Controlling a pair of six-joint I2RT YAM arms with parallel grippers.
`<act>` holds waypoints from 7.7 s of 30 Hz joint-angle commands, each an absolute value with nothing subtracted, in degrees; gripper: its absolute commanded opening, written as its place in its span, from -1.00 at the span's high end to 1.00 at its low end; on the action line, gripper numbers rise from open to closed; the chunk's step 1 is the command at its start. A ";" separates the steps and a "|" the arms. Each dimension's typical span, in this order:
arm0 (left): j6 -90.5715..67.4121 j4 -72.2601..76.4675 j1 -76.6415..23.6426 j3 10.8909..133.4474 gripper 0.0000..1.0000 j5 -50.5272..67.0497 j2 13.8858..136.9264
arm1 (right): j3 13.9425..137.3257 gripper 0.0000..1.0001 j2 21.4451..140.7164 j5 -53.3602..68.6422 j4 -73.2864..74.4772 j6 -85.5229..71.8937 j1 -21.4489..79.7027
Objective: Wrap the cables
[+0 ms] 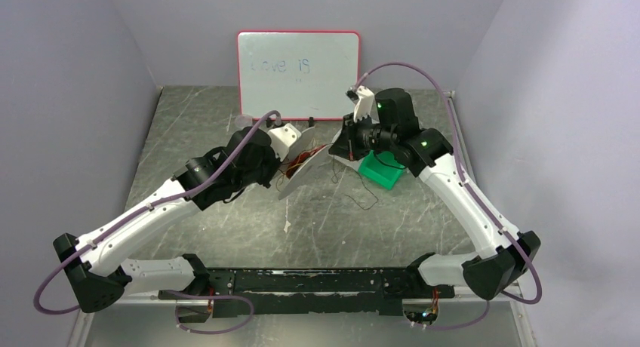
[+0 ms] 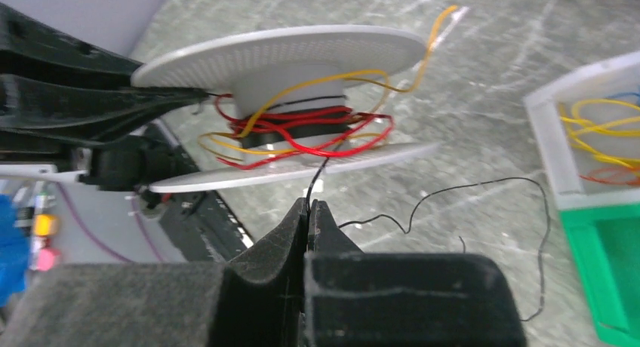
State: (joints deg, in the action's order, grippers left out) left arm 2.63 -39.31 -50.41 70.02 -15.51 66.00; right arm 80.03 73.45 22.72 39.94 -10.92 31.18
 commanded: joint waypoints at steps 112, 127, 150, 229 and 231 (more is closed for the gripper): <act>-18.03 -28.96 -43.22 74.16 0.86 -19.86 63.26 | 9.29 -0.22 84.57 7.49 -76.04 15.26 59.61; -17.67 -29.22 -43.12 74.53 0.86 -19.70 63.20 | 15.85 -0.20 103.00 9.07 -84.21 25.14 60.20; -20.48 -28.04 -43.03 74.80 0.86 -15.77 56.31 | 14.67 1.00 108.95 -1.09 -91.02 23.44 59.46; 1.48 -31.90 -46.60 65.63 0.86 -11.60 64.45 | 79.27 1.00 70.92 28.45 34.40 -15.87 30.04; 0.90 -31.49 -46.59 65.32 0.86 -12.61 64.35 | 79.39 1.00 71.44 31.63 32.14 -18.50 30.06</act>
State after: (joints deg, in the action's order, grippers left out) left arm 1.56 -34.30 -46.35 65.98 -7.99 65.10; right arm 77.08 70.46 23.79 34.57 -13.37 30.44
